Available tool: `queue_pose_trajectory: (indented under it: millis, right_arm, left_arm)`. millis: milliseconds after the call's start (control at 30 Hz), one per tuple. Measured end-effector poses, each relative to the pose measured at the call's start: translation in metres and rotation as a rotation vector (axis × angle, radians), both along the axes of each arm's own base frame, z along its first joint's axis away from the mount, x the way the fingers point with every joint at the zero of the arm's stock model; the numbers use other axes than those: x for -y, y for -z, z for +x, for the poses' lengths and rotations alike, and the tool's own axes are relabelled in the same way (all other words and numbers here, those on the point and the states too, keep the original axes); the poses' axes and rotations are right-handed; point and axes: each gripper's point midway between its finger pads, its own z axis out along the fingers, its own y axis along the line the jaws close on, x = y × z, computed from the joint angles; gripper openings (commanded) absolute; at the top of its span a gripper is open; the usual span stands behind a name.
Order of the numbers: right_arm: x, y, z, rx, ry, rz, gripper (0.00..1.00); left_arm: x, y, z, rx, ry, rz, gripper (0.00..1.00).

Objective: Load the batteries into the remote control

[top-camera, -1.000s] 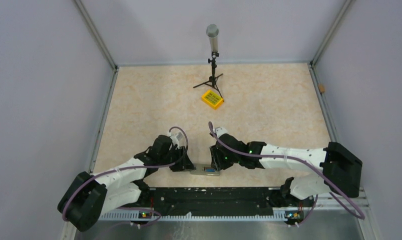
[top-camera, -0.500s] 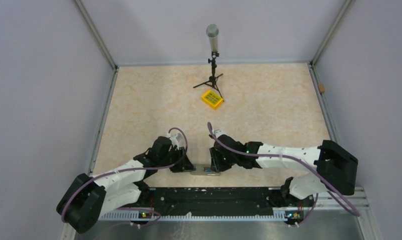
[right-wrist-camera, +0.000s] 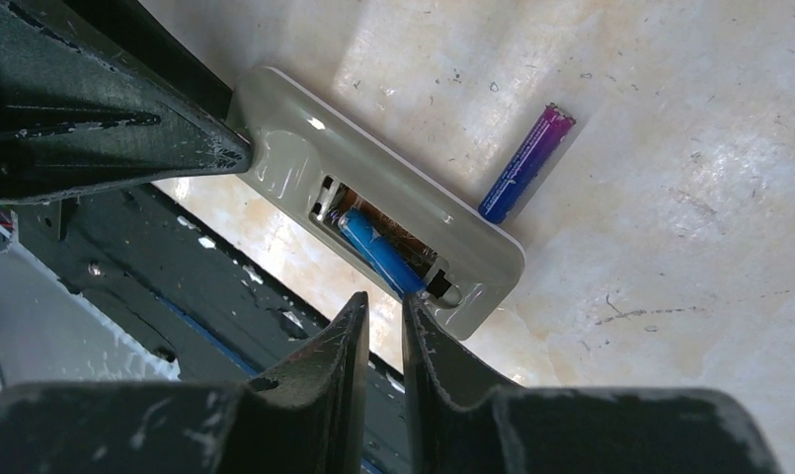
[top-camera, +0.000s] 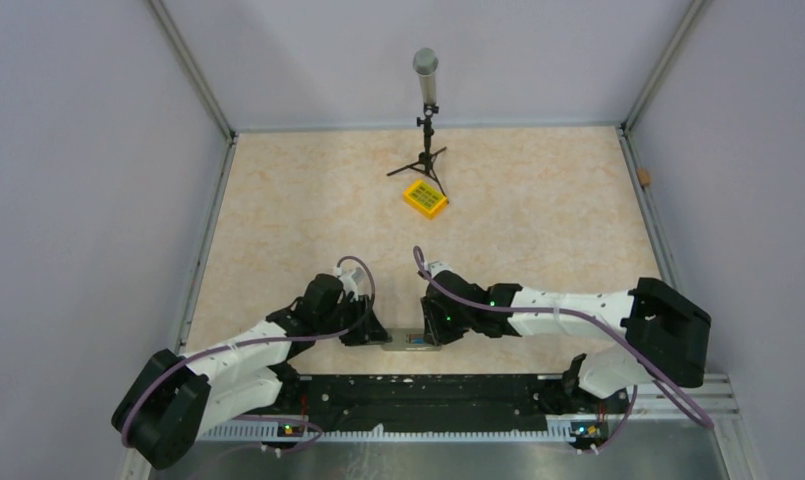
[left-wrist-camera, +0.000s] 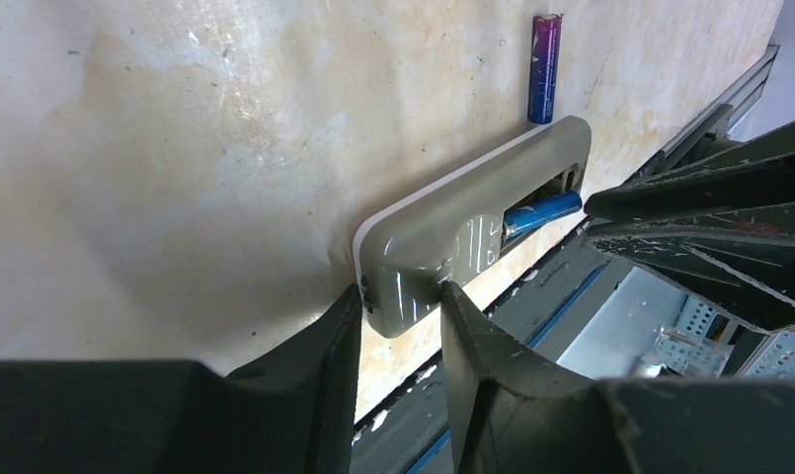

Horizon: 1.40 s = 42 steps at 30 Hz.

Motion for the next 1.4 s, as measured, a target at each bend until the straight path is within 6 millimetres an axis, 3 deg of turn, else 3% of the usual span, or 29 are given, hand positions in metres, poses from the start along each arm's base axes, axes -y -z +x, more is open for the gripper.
queue_pose_trajectory:
  millis: [1033, 1400]
  right_arm:
    - [-0.004, 0.013, -0.006, -0.048, -0.017, -0.013, 0.14]
    - [0.008, 0.005, -0.002, -0.013, 0.005, -0.039, 0.29]
  left_arm:
    - [0.001, 0.000, -0.002, -0.003, 0.006, 0.001, 0.35]
    - [0.001, 0.000, -0.002, -0.003, 0.007, 0.001, 0.35]
